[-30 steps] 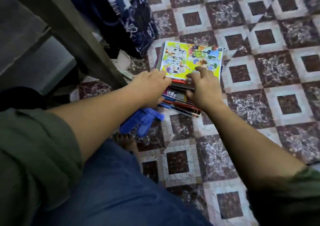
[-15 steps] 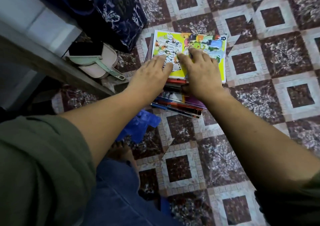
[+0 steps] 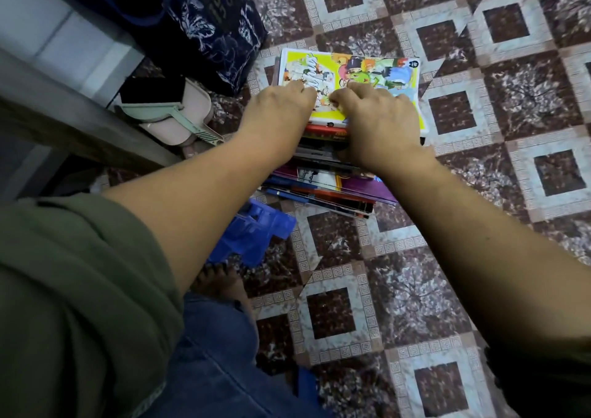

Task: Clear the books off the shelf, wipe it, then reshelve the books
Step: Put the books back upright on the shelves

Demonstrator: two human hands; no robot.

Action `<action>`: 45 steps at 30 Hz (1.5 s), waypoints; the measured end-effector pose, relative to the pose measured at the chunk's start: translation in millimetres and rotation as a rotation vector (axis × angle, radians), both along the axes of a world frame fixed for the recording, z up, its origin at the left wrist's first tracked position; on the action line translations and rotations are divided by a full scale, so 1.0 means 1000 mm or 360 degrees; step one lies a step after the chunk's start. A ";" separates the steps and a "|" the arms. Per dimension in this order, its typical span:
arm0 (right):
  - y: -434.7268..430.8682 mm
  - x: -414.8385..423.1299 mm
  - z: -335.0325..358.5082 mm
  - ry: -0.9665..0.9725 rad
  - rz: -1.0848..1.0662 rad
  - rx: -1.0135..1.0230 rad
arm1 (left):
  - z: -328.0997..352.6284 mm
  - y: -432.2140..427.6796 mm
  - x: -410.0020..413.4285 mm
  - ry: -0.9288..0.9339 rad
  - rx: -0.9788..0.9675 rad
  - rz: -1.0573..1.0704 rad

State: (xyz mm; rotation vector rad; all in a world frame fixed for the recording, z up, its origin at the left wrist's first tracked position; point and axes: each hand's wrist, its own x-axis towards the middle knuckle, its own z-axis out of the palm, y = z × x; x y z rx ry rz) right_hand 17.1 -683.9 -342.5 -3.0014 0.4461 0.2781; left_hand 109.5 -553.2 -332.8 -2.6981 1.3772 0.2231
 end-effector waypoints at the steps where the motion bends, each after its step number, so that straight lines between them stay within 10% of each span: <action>1: 0.001 -0.002 -0.003 -0.0011 0.0002 -0.0001 | 0.000 0.000 -0.001 -0.0013 0.0002 -0.0003; 45: -0.019 0.017 0.015 0.0207 0.0430 -0.0281 | 0.016 -0.011 0.009 -0.0217 0.0395 -0.0358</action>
